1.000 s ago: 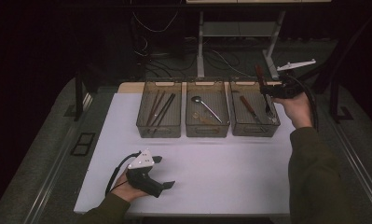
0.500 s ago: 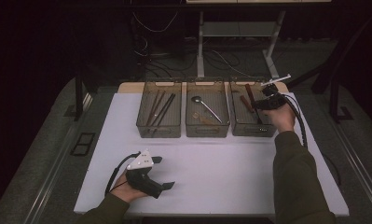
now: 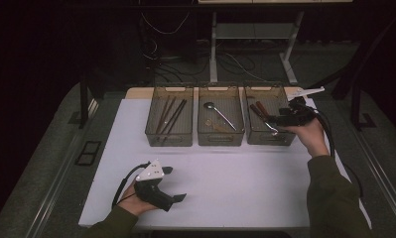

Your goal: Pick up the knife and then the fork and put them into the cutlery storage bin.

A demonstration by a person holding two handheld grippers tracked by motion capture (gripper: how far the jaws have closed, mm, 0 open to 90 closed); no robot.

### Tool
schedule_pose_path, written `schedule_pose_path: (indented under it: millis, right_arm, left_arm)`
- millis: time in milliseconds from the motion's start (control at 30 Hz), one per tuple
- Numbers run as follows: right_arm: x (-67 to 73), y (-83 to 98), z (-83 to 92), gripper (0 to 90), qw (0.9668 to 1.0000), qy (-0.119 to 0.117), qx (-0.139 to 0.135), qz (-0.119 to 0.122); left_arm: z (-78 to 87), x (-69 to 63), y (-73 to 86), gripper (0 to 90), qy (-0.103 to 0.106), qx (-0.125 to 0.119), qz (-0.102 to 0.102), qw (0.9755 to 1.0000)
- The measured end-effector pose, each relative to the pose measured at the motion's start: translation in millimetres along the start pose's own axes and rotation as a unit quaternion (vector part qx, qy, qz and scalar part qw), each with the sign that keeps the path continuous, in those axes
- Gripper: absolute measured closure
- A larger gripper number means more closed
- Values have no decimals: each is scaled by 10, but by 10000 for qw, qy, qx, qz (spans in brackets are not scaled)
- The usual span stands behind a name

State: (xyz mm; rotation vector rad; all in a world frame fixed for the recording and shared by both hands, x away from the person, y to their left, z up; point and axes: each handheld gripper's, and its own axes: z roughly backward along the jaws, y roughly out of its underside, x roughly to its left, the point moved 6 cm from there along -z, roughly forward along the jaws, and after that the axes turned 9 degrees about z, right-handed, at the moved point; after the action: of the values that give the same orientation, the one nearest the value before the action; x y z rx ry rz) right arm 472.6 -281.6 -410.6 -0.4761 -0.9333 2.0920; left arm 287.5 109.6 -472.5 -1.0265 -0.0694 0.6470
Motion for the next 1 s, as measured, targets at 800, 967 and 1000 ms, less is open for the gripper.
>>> schedule_pose_path:
  millis: [800,967,1000]
  right_arm:
    - [872,511,422,119,9960,-165,-833,279]
    - [996,649,468,120,9945,-218,-971,310]
    - [1019,684,476,120,9944,-241,-966,346]
  left_arm:
    - [6,1,6,0,-21,37,-28,10000]
    - [4,0,5,0,-18,29,-36,10000]
    - [3,1,6,0,-22,37,-30,10000]
